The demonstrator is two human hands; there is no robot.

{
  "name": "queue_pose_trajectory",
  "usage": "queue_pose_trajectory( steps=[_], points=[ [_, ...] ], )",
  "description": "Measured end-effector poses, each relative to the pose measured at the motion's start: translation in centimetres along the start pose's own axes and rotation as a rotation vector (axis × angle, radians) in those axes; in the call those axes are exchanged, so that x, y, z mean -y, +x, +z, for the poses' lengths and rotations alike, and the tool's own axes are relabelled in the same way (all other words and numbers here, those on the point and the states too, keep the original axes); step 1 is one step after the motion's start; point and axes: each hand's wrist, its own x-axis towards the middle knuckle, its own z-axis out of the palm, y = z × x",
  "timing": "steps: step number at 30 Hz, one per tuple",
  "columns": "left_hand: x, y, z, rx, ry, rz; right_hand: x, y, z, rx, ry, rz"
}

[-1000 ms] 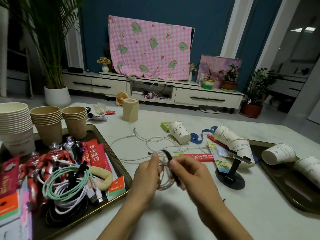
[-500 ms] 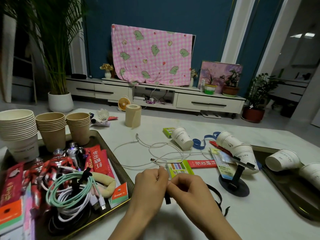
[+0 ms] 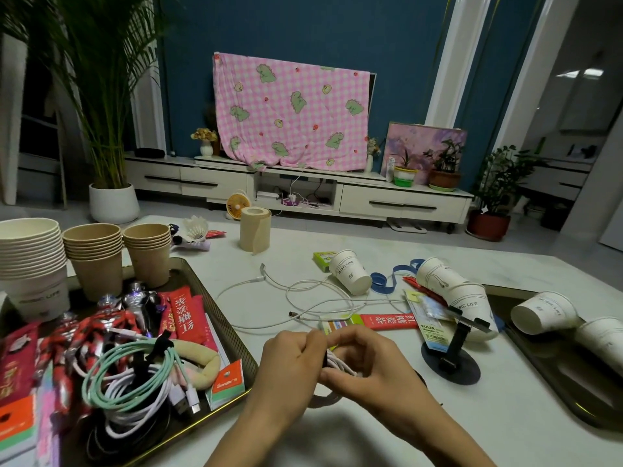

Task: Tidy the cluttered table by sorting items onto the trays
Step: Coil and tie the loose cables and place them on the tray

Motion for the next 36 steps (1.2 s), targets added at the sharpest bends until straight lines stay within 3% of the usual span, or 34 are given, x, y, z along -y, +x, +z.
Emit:
queue_pose_trajectory(
  steps=[11, 21, 29, 34, 36],
  points=[
    [0.8, 0.1, 0.6, -0.062, 0.103, 0.054, 0.0, -0.2, -0.2, -0.002, -0.158, -0.015],
    [0.8, -0.4, 0.7, -0.046, 0.189, 0.245, -0.5, 0.0, -1.0, 0.137, 0.524, 0.422],
    [1.1, -0.7, 0.8, 0.016, 0.215, 0.278, -0.9, 0.3, -0.6, 0.053, 0.663, 0.500],
    [1.8, -0.7, 1.2, -0.028, 0.212, 0.231, -0.8, 0.3, -0.2, -0.221, 0.444, 0.376],
    [2.4, -0.6, 1.3, 0.036, 0.231, 0.217, -0.7, 0.4, -0.3, -0.340, 0.395, 0.279]
  ],
)
